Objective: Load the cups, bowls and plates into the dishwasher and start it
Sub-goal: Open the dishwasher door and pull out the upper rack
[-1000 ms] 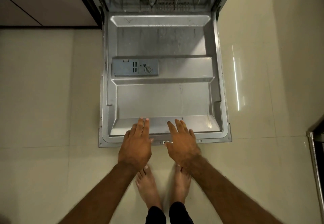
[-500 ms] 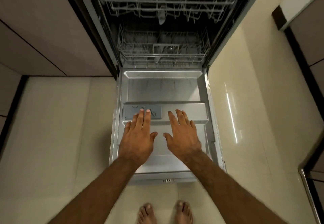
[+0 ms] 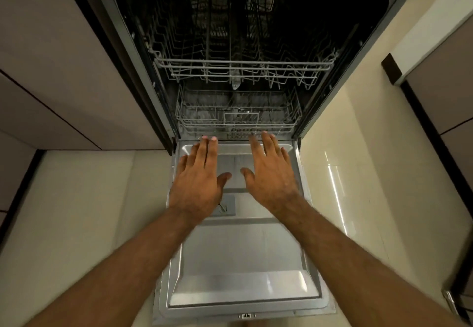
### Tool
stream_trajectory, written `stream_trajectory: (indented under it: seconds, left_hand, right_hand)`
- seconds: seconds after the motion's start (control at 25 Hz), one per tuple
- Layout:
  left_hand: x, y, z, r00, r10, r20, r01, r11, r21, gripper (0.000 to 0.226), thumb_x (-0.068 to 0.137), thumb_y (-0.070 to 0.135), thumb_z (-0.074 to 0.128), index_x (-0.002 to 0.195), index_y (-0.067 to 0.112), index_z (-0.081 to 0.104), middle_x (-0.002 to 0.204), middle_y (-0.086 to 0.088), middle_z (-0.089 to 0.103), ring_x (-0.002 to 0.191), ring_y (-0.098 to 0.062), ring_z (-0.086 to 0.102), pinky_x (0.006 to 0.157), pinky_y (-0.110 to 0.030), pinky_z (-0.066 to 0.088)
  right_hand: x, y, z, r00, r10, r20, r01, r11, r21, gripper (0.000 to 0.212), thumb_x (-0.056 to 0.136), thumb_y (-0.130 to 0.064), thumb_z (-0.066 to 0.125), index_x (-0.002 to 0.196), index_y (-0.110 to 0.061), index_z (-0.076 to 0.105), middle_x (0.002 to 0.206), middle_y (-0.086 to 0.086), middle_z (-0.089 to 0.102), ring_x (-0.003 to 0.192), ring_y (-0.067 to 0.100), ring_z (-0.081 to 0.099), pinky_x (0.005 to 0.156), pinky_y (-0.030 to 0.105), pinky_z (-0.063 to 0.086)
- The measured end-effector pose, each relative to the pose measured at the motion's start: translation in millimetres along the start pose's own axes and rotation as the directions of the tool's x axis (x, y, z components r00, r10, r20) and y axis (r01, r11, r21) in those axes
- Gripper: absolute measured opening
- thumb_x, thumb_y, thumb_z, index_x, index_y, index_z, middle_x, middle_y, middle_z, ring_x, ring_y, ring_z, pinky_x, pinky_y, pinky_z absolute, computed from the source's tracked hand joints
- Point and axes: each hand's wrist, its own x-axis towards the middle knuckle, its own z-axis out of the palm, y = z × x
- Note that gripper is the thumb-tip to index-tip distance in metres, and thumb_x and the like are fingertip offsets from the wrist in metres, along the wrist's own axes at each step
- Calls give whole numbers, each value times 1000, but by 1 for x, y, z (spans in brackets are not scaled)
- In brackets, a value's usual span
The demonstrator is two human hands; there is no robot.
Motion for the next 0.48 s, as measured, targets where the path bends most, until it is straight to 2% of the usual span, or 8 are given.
stream_trajectory:
  seconds: [0.16,0.28,0.48]
  left_hand:
    - [60,2,-21,998,3,-60,0,999,42,88,101,63,31,161,18,-15,171,-8,-8,157,-28,0,127,-51,10]
    - [112,4,-38,994,-6,-110,11,999,50,91,100,62,37,161,16,-12,170,-10,-7,157,-30,-1,127,-51,9]
    - [186,-3,-59,973,33,-228,-12,995,96,93,97,59,49,162,10,3,169,-17,11,155,-36,13,124,-57,18]
  right_hand:
    - [55,6,-23,994,-41,-97,37,999,-35,85,98,-40,57,160,-21,2,169,11,-6,156,29,-5,126,51,8]
    - [101,10,-41,988,-58,-141,50,997,-55,88,96,-34,62,160,-20,4,169,11,-6,155,29,-7,125,47,2]
    - [167,18,-67,969,-116,-220,100,992,-82,88,92,-30,64,160,-16,11,168,16,3,155,33,-1,125,50,6]
